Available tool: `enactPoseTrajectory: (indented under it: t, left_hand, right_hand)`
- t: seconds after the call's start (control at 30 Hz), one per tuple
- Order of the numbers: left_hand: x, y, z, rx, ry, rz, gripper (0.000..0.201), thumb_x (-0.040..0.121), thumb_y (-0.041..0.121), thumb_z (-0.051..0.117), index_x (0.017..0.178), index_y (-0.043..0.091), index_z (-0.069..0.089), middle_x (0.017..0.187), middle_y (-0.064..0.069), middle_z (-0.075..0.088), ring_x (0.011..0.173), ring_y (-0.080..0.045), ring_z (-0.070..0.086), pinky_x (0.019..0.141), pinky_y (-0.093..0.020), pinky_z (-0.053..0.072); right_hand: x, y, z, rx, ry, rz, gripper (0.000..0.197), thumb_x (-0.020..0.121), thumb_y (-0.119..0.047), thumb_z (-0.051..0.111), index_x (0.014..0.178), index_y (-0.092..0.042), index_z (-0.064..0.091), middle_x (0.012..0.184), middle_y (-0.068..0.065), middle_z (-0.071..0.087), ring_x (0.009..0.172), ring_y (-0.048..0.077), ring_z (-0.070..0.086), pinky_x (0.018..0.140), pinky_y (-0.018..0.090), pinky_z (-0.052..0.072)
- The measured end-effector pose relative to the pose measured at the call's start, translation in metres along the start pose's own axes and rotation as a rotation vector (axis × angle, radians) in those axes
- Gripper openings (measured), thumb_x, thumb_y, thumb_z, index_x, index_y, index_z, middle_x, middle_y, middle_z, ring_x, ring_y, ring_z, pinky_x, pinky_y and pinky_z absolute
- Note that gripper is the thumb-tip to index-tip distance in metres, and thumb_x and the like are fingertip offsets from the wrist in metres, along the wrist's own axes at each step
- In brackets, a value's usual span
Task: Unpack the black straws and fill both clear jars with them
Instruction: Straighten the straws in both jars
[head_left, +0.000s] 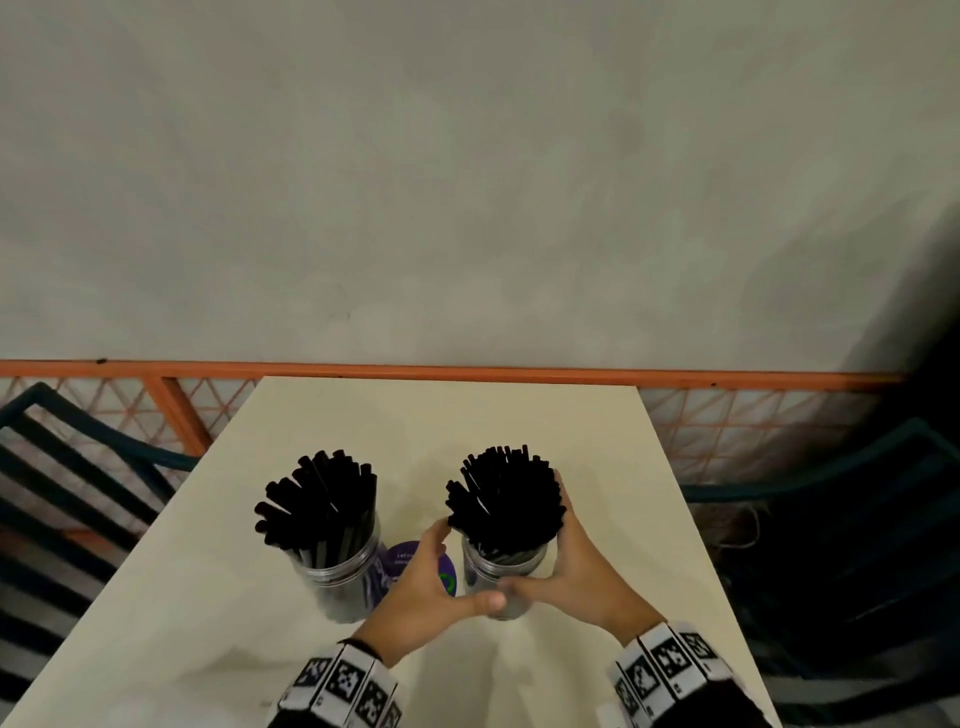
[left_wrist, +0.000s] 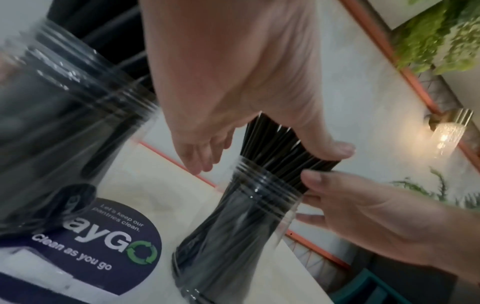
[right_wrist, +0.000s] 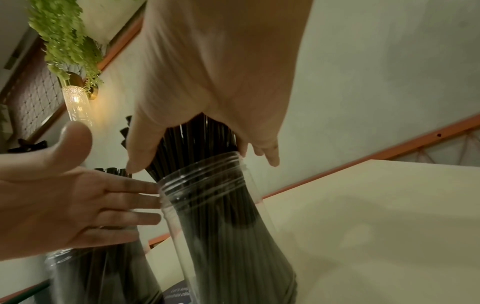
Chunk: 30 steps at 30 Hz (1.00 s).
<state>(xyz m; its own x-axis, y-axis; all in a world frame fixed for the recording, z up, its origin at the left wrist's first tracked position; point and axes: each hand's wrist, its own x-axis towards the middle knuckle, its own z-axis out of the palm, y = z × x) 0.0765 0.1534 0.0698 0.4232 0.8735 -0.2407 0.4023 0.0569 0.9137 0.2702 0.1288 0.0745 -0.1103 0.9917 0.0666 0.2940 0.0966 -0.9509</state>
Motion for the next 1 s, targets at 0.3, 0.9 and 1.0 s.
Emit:
enactPoseTrajectory:
  t: [0.3, 0.9, 1.0]
  left_hand:
    - [0.055, 0.019, 0.003, -0.176, -0.050, 0.223, 0.109, 0.048, 0.022, 0.090, 0.124, 0.053, 0.018, 0.127, 0.019, 0.045, 0.115, 0.014, 0.046, 0.092, -0.006, 0.039]
    - [0.043, 0.019, -0.007, -0.122, -0.142, 0.279, 0.119, 0.043, 0.034, 0.085, 0.131, 0.049, 0.006, 0.132, 0.026, 0.037, 0.123, 0.016, 0.037, 0.101, -0.003, 0.029]
    - [0.044, 0.021, 0.006, -0.126, -0.043, 0.275, 0.112, 0.050, 0.035, 0.087, 0.131, 0.051, 0.011, 0.129, 0.028, 0.038, 0.121, 0.018, 0.036, 0.099, -0.003, 0.032]
  right_hand:
    - [0.033, 0.006, 0.011, 0.059, -0.030, 0.024, 0.129, 0.062, -0.021, 0.085, 0.135, -0.047, -0.019, 0.142, -0.014, 0.037, 0.130, 0.000, 0.041, 0.105, 0.013, 0.035]
    - [0.020, 0.015, 0.010, 0.045, 0.000, 0.044, 0.127, 0.051, -0.028, 0.089, 0.140, -0.042, 0.000, 0.132, -0.044, 0.034, 0.129, -0.011, 0.035, 0.101, 0.005, 0.031]
    - [0.027, 0.009, 0.022, 0.046, 0.038, 0.025, 0.112, 0.058, -0.027, 0.085, 0.141, -0.039, 0.012, 0.131, -0.025, 0.045, 0.122, -0.004, 0.048, 0.099, 0.014, 0.041]
